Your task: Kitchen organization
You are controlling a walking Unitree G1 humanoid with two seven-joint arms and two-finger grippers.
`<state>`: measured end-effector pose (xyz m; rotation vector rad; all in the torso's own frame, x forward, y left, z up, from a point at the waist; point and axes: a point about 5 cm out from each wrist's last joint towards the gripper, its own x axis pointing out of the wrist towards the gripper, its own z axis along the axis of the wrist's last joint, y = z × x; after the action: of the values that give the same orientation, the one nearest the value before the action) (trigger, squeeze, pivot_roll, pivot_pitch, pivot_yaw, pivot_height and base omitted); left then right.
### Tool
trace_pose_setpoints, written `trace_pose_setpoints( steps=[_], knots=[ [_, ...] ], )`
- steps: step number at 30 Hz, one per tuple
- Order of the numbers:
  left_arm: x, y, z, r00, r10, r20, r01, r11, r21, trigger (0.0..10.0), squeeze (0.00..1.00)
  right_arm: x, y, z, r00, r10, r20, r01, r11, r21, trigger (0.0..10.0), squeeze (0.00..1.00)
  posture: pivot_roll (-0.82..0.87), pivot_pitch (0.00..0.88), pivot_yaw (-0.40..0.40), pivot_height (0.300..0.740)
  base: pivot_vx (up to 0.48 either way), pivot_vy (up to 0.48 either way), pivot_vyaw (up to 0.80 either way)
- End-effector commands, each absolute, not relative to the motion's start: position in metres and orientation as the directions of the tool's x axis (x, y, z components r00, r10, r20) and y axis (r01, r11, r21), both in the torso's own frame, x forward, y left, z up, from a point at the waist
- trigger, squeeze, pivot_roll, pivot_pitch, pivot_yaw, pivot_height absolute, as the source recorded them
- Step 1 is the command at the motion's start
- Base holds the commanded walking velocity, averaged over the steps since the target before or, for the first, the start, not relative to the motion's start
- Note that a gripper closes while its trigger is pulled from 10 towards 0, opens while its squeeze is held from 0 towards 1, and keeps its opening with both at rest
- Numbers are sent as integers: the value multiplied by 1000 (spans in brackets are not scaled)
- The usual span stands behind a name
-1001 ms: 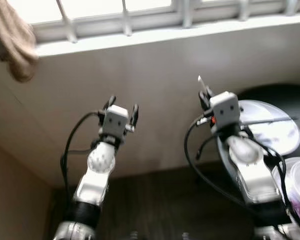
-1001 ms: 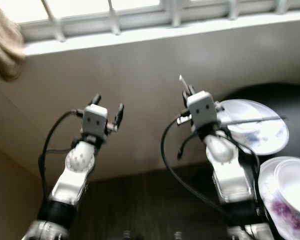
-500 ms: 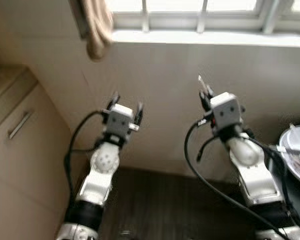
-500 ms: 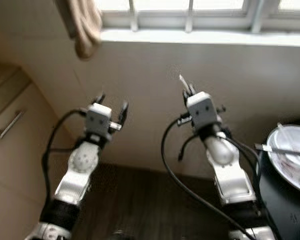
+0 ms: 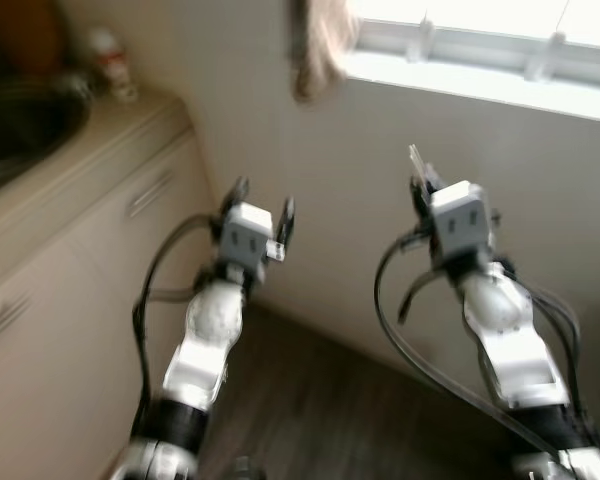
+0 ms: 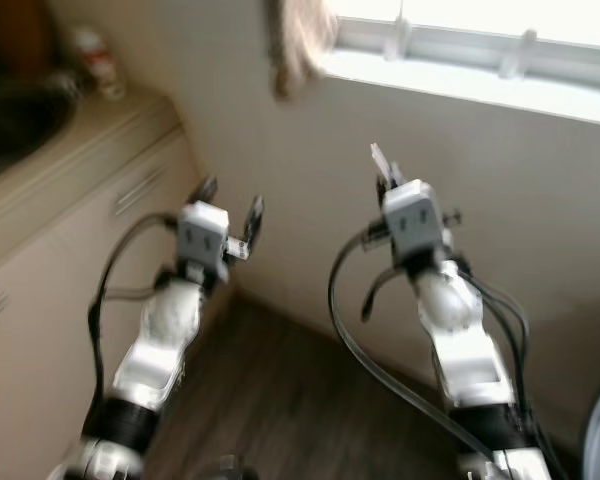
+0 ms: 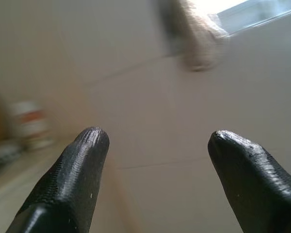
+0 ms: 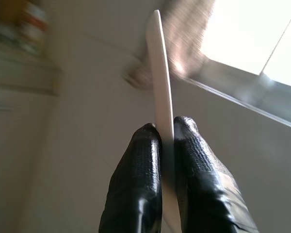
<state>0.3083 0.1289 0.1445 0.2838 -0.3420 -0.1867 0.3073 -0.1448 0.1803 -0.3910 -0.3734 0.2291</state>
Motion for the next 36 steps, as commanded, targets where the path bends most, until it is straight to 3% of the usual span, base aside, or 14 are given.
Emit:
trace_pose_setpoints(
  steps=[1,12,21,22,23,24,25,28,29,32,33,34,35,36],
  knots=[
    [307,119,150,907,-256,334,159,943,291,10000,0,307,-151,184,904,272,329,-117,900,-421,0,0,-118,0,10,740,0,0,800],
    [307,125,163,892,-208,402,117,964,238,10000,0,308,-153,191,891,254,377,-78,902,-424,0,0,-112,0,5,740,0,0,800],
    [307,122,165,887,-214,409,130,966,223,10000,0,309,-150,194,882,260,394,-75,902,-426,0,0,-112,0,5,740,290,0,800],
    [307,121,166,886,-219,410,136,966,221,10000,0,310,-149,195,879,271,392,-80,895,-438,5490,0,-112,0,5,740,307,0,800],
    [307,120,166,885,-220,410,138,966,221,10000,0,310,-149,195,879,272,392,-81,894,-440,5490,0,-112,0,5,740,307,0,800],
    [307,120,166,885,-221,411,139,965,221,10000,0,310,-149,195,878,273,393,-80,894,-441,9020,0,-112,0,5,740,304,0,800],
    [307,120,166,884,-222,411,141,965,220,10000,0,310,-149,195,878,271,394,-78,894,-442,10000,0,-112,0,5,740,307,0,763],
    [307,119,166,883,-226,410,145,965,220,10000,0,310,-149,195,879,270,394,-68,887,-457,10000,0,-112,0,5,740,311,0,800],
    [307,119,166,883,-228,410,146,964,221,10000,0,310,-149,195,876,275,395,-68,883,-465,9451,0,-112,0,5,740,315,0,800],
    [307,119,167,883,-229,410,147,964,221,10000,0,309,-148,196,874,278,399,-67,882,-467,9059,0,-113,0,6,740,315,0,800],
    [307,119,167,882,-228,412,146,964,221,10000,0,309,-147,196,872,278,402,-68,884,-463,4471,0,-113,0,6,740,311,0,800],
    [307,120,168,882,-228,413,146,964,221,10000,0,309,-147,197,871,277,406,-71,888,-455,3961,0,-113,0,6,740,315,0,800],
    [307,120,168,881,-227,415,145,964,221,10000,0,309,-147,197,870,274,410,-71,892,-446,4431,0,-113,0,6,740,311,0,800],
    [308,120,169,881,-227,416,145,965,221,10000,0,310,-147,198,870,271,413,-70,895,-440,6667,0,-113,0,6,740,319,0,800]
  ],
)
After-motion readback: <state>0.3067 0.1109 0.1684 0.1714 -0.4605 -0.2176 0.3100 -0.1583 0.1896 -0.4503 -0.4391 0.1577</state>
